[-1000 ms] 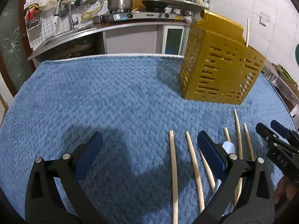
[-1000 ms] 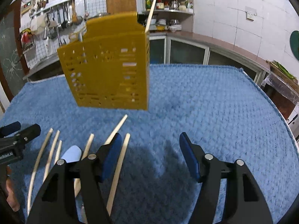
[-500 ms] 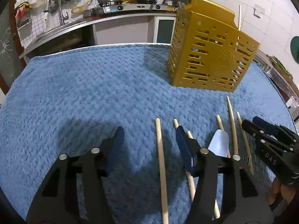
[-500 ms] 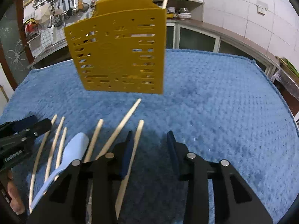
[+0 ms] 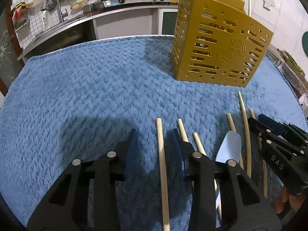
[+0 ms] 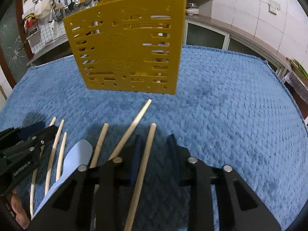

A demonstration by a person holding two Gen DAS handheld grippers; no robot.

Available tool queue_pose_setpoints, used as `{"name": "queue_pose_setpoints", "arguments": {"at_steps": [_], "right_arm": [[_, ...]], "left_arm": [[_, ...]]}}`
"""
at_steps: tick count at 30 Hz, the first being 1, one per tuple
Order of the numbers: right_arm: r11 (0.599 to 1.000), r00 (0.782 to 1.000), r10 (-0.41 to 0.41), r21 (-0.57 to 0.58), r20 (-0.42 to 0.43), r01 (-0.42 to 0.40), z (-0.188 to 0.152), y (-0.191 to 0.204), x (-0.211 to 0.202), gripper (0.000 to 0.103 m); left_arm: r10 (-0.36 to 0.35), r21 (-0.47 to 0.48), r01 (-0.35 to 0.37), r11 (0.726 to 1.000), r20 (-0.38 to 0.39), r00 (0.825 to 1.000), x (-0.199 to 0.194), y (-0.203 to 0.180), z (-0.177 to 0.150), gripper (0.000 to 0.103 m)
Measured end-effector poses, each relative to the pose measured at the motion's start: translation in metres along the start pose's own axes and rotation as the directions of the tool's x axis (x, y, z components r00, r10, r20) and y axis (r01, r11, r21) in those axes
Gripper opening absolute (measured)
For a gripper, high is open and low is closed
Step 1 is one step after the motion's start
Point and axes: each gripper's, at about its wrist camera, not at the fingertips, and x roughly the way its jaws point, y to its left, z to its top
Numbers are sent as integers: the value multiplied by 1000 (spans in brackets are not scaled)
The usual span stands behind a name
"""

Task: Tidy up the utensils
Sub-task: 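Grasp a wooden chopstick with the left tool while the right tool grasps another chopstick, then lift both held chopsticks up over the yellow holder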

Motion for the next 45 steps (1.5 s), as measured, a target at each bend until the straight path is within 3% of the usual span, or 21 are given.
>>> {"name": "queue_pose_setpoints", "arguments": {"at_steps": [4,6,8,15,19,45], "right_arm": [[1000,1000,14,0,2,-14,1,1,-2,13],[1000,1000,22,4,0,-22,1,1,-3,10],[1000,1000,28,8,0,-28,1,-1,-3,10],[1000,1000,9,-9,-1,-9,0,2,-2,11],[999,999,46,21,0,-46,0,-3,-2,10],[978,987,150,136,58,-156,1,-42,-23,6]], "left_arm": [[15,-8,-15,1000,-4,1000,2,2,2,25],[9,-15,-9,1000,-8,1000,2,5,3,22],[5,-31,-5,999,-12,1000,2,8,4,11],[17,-25,-18,1000,-19,1000,3,3,5,11],[-9,-51,8,999,-16,1000,2,8,5,5],[-91,-101,96,990,53,994,-27,22,8,4]]}}
